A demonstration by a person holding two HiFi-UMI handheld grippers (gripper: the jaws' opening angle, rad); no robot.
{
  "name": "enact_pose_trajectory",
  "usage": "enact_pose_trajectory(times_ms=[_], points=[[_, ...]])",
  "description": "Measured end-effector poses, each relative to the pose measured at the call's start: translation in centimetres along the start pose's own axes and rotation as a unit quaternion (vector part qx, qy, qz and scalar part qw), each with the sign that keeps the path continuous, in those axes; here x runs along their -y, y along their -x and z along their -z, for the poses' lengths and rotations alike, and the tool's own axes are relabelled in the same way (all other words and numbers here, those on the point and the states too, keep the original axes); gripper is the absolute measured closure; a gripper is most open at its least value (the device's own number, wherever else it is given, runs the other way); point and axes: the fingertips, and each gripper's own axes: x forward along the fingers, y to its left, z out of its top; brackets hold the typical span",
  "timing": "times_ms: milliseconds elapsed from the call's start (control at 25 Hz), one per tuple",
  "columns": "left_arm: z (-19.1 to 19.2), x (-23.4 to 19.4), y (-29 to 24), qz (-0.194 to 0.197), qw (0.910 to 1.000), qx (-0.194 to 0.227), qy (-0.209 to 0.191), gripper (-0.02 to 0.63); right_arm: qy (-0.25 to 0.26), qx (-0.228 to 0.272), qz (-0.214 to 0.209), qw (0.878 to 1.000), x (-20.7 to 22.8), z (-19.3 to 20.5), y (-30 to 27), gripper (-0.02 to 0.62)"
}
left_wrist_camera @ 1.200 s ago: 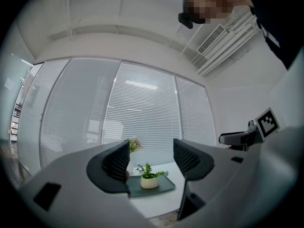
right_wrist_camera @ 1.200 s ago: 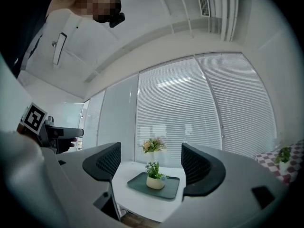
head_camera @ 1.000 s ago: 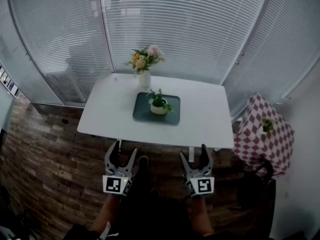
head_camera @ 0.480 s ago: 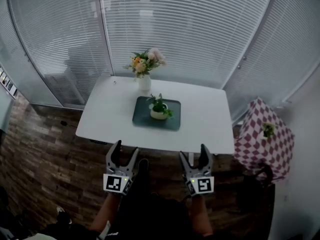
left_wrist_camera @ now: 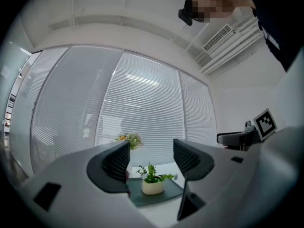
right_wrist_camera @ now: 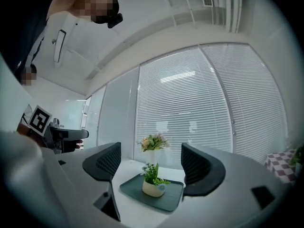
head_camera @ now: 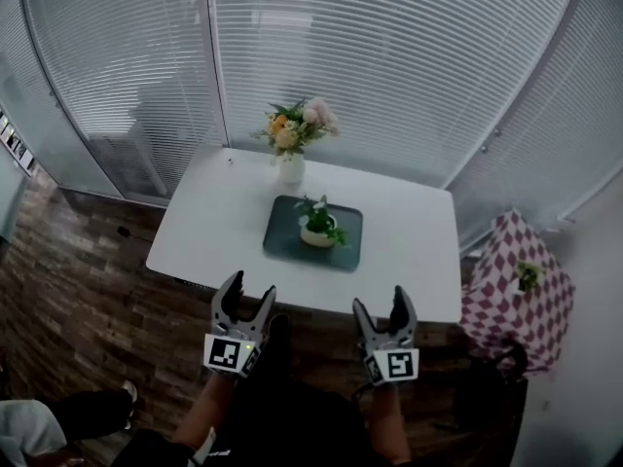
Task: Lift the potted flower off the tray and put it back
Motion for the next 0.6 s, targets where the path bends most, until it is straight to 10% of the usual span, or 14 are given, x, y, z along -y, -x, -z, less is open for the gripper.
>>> enact_pose_trajectory(times_ms=[600], points=[[0.8,-5.6,-10.5,0.018,0.9993,-0.033,-0.002,0.337,-0.005,-0.04,-0.007,0.999,2.7,1.7,-10.8,0.235]])
